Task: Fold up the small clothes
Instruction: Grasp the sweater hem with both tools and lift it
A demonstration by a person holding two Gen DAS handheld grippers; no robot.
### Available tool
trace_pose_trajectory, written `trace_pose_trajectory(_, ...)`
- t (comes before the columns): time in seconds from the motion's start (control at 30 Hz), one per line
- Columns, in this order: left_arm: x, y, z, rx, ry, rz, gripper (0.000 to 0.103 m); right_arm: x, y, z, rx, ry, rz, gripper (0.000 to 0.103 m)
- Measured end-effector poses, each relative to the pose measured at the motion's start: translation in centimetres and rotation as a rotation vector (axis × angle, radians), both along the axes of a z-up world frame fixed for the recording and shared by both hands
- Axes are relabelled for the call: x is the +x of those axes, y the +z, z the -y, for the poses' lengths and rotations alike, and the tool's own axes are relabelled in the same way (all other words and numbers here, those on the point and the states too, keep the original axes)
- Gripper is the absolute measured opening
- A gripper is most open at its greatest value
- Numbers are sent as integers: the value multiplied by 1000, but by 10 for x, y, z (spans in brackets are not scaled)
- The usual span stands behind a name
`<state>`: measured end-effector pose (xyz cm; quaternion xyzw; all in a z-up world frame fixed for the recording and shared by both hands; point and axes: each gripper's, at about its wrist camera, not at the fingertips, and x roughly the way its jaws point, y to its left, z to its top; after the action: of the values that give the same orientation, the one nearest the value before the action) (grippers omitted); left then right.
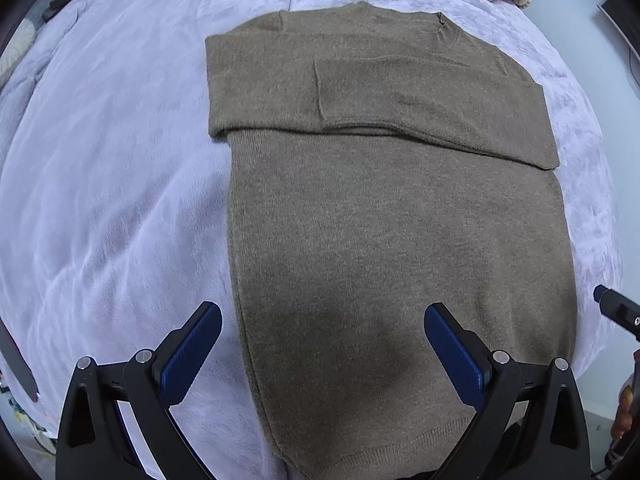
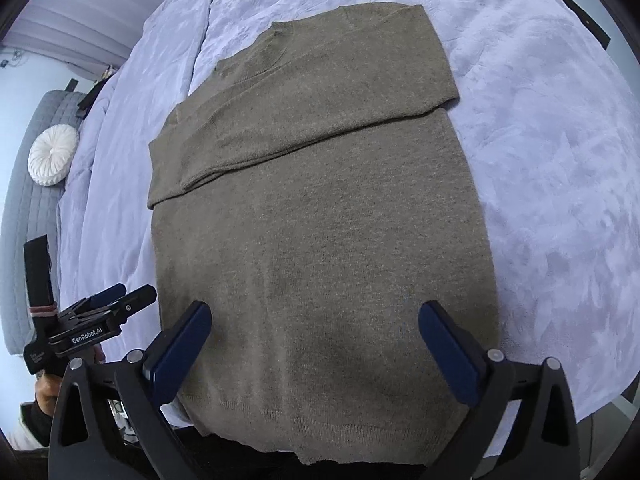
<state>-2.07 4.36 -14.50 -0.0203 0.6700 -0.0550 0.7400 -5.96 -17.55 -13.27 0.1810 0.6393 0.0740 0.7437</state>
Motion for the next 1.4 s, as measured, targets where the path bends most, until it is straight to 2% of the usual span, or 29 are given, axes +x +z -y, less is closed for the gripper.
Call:
trace_pose_trajectory(0.23, -14, -10, -9, -30, -8, -40, 102, -3, -23, 10, 32, 9, -114, 103)
trace_pose_trajectory(0.4, -30, -23, -20, -186, -79, -142, 102, -16, -38, 29, 57, -5, -169, 103)
trace_pose_trajectory(0.53, -50, -34, -27, -259, -121, -225, 102, -33, -49, 54, 78, -22, -208, 103)
trace_pose_trajectory(0.67, -69, -46, -26, -350, -152, -319, 102, -58, -61, 82, 107, -85, -248, 103)
trace_pose_trajectory(0.8, -82, -53, -12, -421, -172, -385, 102, -81, -81, 97, 215, -148, -316, 103)
trace_pose_trajectory(0.9, -90, -56, 3, -463, -195, -417, 102, -87, -88, 90, 312, -155, -328, 103)
trace_pose_trajectory(0.97, -94, -55, 9, -475, -203, -430, 102, -87, -90, 77, 410, -134, -331, 103)
trace_pose_trajectory(1.03, -95, -55, 15, -482, -210, -437, 102, -86, -90, 64, 454, -93, -327, 103)
trace_pose_trajectory(1.1, -98, -58, 20, -479, -206, -447, 102, -85, -91, 53, 459, -56, -332, 103)
trace_pose_trajectory(1.23, -102, -65, 14, -463, -162, -472, 102, -87, -98, 49, 476, -68, -357, 103)
trace_pose_trajectory(1.4, -103, -49, -11, -434, -101, -434, 102, -93, -98, 59, 495, -107, -365, 103)
